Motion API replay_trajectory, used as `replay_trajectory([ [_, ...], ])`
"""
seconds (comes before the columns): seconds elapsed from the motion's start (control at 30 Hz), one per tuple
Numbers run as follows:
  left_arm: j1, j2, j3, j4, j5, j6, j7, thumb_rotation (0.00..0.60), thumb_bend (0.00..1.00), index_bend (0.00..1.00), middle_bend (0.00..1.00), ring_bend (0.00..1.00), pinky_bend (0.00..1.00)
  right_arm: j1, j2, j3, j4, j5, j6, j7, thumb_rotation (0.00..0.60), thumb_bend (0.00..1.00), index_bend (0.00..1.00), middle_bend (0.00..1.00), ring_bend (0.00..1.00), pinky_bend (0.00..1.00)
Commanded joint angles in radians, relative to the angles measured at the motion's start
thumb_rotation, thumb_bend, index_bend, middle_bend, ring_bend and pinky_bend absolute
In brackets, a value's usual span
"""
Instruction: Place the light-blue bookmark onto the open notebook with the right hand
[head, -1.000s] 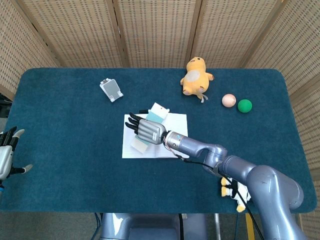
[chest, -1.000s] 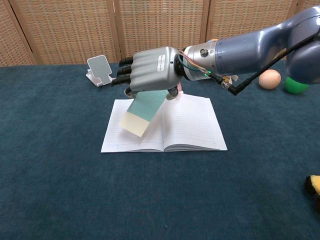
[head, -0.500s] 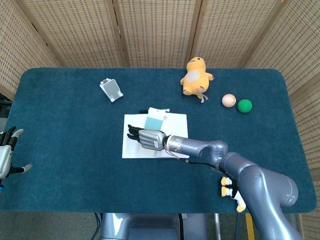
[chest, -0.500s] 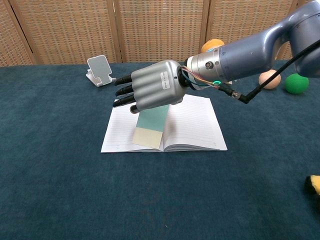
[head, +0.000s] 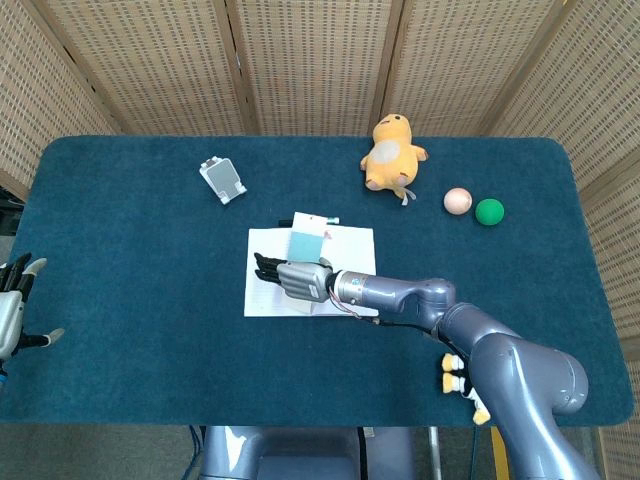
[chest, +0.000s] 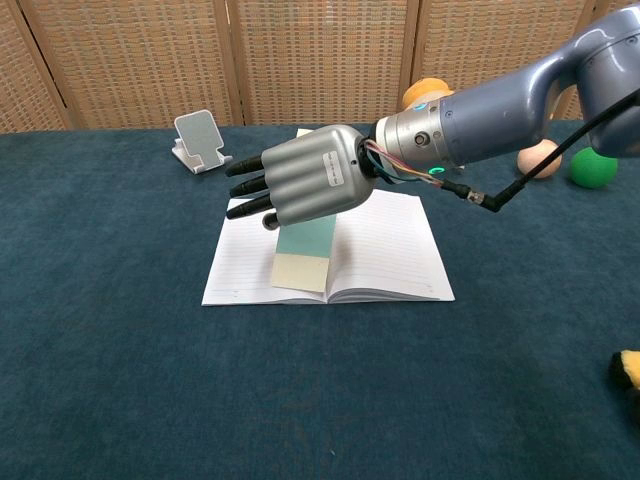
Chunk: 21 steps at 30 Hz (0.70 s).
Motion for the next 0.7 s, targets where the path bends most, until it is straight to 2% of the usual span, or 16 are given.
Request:
replay_trajectory([
  [0.03,-0.001,-0.001,0.001,0.000,-0.001,-0.001,0.002,0.600,0.00,0.00,0.00,0.00,0.00,-0.006,-0.004,-0.006,0.010,-0.010,0.030,0.000,0.600,0.18,0.08,0.00,0.00,0.02],
  [0.1,-0.002,-0.002,0.002,-0.001,0.000,-0.001,0.004,0.600,0.00,0.00,0.00,0.00,0.00,-0.013,-0.007,0.003,0.014,-0.004,0.047,-0.006,0.600,0.09,0.01,0.00,0.00,0.02],
  [0.2,-0.002,-0.002,0.003,-0.002,0.000,0.001,0.006,0.600,0.00,0.00,0.00,0.00,0.00,-0.024,-0.010,0.019,0.021,0.010,0.067,-0.022,0.600,0.01,0.00,0.00,0.00,0.02],
  [0.5,0.001,-0.002,0.008,-0.006,0.009,0.009,0.006,0.600,0.00,0.00,0.00,0.00,0.00,-0.046,0.015,0.031,0.019,0.026,0.097,-0.051,0.600,0.00,0.00,0.00,0.00,0.02],
  [0.57,0.001,-0.001,0.009,-0.006,0.010,0.008,0.004,0.600,0.00,0.00,0.00,0.00,0.00,-0.078,0.036,0.062,-0.011,0.075,0.131,-0.002,0.600,0.03,0.00,0.00,0.00,0.02],
  [0.63,0.000,0.000,0.008,-0.007,0.008,0.006,0.000,0.600,0.00,0.00,0.00,0.00,0.00,-0.107,0.059,0.086,-0.051,0.122,0.152,0.056,0.600,0.12,0.00,0.00,0.00,0.02],
  [0.7,0.000,0.002,0.008,-0.008,0.008,0.007,-0.001,0.600,0.00,0.00,0.00,0.00,0.00,-0.129,0.080,0.103,-0.089,0.160,0.160,0.112,0.600,0.31,0.00,0.00,0.00,0.02],
])
